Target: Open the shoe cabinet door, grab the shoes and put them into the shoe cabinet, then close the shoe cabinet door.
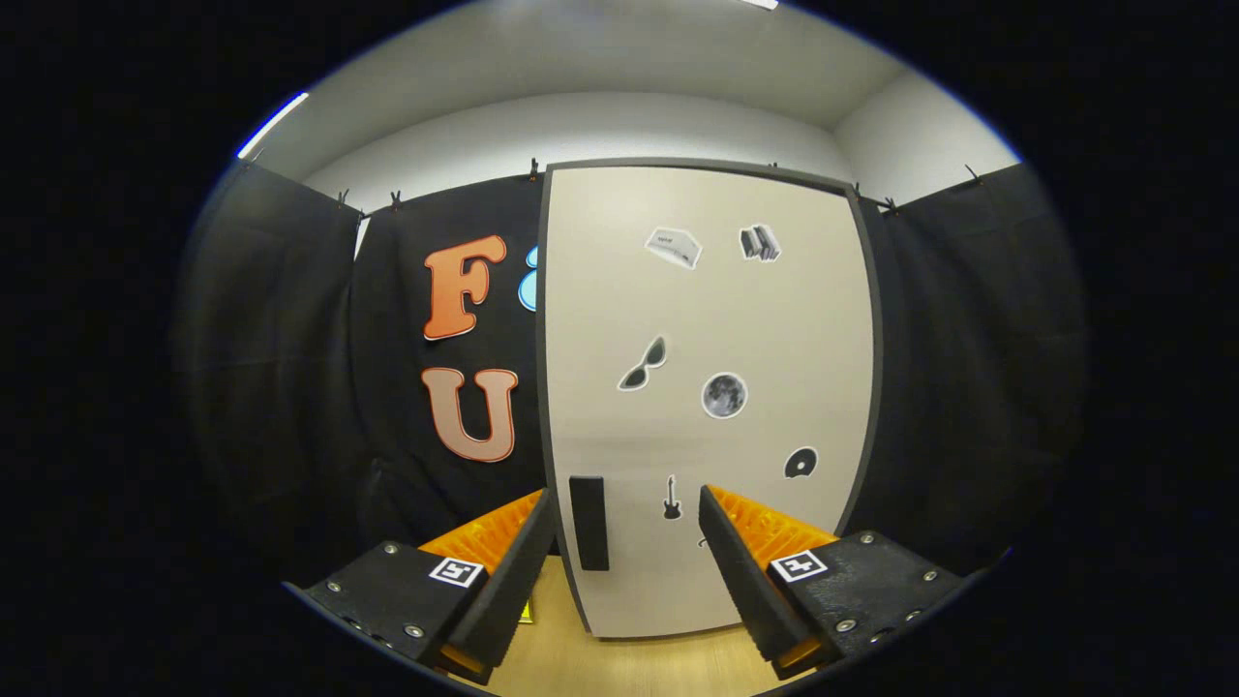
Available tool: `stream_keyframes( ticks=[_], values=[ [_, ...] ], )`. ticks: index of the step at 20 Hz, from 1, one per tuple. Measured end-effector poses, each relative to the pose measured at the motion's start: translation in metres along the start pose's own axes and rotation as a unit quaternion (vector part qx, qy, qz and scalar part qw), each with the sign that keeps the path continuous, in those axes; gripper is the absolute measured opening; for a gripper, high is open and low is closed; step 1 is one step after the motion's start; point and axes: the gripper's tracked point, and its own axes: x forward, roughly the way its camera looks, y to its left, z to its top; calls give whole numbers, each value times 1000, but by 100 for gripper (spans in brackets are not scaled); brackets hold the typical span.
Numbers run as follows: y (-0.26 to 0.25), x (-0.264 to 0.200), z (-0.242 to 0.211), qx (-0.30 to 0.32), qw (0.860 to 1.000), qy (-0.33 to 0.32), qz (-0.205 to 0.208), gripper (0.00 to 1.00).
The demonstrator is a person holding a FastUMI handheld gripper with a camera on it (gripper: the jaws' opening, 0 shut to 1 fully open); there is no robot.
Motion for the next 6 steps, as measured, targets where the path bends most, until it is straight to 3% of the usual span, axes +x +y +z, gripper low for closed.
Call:
stream_keyframes(
  ticks=[6],
  values=[
    [-24,-44,28,-11,1000,-17,-19,93]
  ],
)
